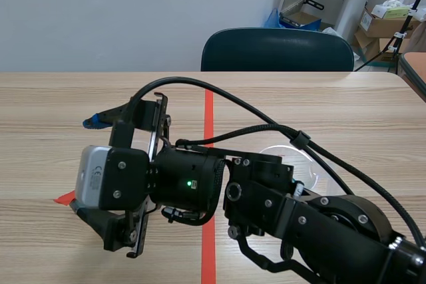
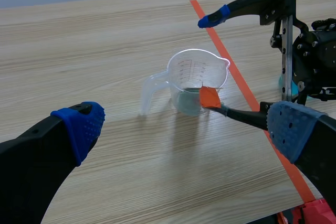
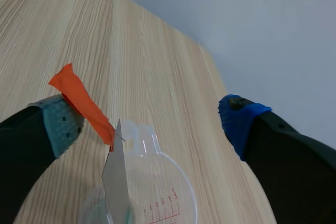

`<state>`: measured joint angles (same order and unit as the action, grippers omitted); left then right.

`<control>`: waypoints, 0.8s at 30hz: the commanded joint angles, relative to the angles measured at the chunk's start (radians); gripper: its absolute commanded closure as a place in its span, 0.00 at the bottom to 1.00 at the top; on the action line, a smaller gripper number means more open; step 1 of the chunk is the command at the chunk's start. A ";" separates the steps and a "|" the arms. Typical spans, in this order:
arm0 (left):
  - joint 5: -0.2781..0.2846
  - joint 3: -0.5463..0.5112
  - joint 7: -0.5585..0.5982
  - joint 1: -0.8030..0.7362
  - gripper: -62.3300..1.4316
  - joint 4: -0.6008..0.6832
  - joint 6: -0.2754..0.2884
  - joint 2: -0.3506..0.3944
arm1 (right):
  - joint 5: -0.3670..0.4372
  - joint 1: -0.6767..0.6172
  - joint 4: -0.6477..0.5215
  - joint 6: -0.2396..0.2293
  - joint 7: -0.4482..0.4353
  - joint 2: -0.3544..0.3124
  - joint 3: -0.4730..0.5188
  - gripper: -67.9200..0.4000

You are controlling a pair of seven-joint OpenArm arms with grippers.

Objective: Do the redox reaction experiment

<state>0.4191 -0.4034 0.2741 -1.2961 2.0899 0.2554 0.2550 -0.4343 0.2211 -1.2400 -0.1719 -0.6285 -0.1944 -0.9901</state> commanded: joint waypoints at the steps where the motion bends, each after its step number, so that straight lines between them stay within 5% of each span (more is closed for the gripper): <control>1: 0.003 0.001 0.017 0.003 0.00 0.019 0.002 -0.005 | 0.011 0.014 -0.019 0.024 -0.013 -0.002 0.006 0.36; 14: 0.003 0.001 0.014 0.003 0.00 0.019 0.002 -0.005 | 0.023 0.015 -0.020 0.028 -0.018 -0.002 0.023 0.97; 18: 0.003 0.001 0.014 0.003 0.00 0.019 0.002 -0.005 | 0.076 0.016 -0.047 -0.063 0.006 -0.002 0.050 0.98; 24: 0.003 0.001 0.014 0.003 0.00 0.019 0.002 -0.005 | 0.248 0.020 -0.171 -0.209 0.206 -0.002 0.100 0.98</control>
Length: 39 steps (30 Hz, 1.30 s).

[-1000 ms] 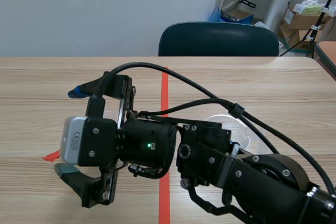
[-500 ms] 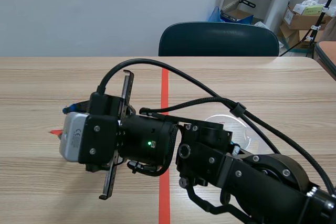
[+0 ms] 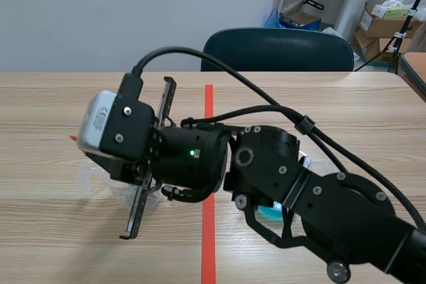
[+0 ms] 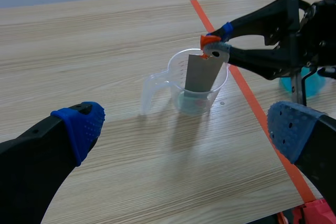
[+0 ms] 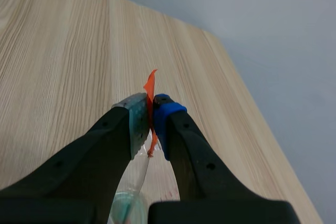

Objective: Do the redox reaction experiment

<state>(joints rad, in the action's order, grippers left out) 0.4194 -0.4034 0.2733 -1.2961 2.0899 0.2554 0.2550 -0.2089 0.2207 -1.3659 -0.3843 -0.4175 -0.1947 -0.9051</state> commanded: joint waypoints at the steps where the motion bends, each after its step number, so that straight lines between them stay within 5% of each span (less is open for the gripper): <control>1: 0.003 0.001 0.015 0.003 0.00 0.019 0.002 -0.005 | 0.047 0.021 -0.072 -0.011 0.036 -0.002 0.024 0.98; 7: 0.003 0.001 0.015 0.003 0.00 0.019 0.002 -0.005 | 0.179 0.021 -0.231 -0.085 0.243 -0.001 0.080 0.98; 20: 0.003 0.001 0.015 0.003 0.00 0.019 0.002 -0.005 | 0.482 0.123 -0.449 -0.087 0.607 0.004 0.125 0.98; 29: 0.003 0.001 0.015 0.003 0.00 0.019 0.002 -0.005 | 0.577 0.186 -0.479 -0.084 0.694 0.004 0.154 0.98; 39: 0.003 0.001 0.014 0.003 0.00 0.019 0.002 -0.005 | 0.588 0.201 -0.479 -0.084 0.719 0.004 0.154 0.98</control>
